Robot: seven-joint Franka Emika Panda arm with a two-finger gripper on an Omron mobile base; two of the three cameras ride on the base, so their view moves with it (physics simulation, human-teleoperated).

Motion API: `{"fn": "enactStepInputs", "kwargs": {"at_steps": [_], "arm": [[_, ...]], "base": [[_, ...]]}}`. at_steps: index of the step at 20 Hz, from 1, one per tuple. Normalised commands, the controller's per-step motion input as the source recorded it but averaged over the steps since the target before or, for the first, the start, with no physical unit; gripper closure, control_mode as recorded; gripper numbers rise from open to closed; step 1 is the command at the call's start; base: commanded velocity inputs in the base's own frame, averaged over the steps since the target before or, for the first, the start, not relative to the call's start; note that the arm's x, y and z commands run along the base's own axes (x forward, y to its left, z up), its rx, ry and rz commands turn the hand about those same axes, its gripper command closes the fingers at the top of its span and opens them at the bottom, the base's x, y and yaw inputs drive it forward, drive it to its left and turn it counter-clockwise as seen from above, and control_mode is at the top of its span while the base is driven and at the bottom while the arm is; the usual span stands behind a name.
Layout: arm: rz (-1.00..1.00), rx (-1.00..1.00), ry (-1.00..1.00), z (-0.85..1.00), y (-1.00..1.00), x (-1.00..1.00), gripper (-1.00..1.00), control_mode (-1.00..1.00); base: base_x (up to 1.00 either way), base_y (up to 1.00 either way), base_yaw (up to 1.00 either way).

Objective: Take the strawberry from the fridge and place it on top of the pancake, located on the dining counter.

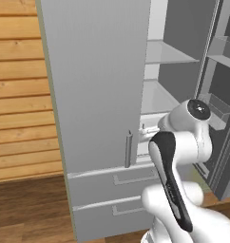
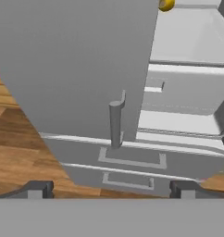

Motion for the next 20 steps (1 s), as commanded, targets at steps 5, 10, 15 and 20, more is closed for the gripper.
{"fn": "enactStepInputs", "kwargs": {"at_steps": [5,10,15,20], "arm": [[-0.03,0.00,0.10,-0.04,0.14,0.63,-1.00,-1.00],[-0.01,0.00,0.19,-0.19,0.00,0.67,-1.00,-1.00],[0.00,0.00,0.05,-0.57,0.00,0.50,-1.00,-1.00],[-0.01,0.00,-0.05,-0.63,0.00,0.30,-1.00,-1.00]], "base": [[0.00,0.00,0.00],[0.00,0.00,0.00],[0.00,0.00,0.00],[0.00,0.00,0.00]]}}
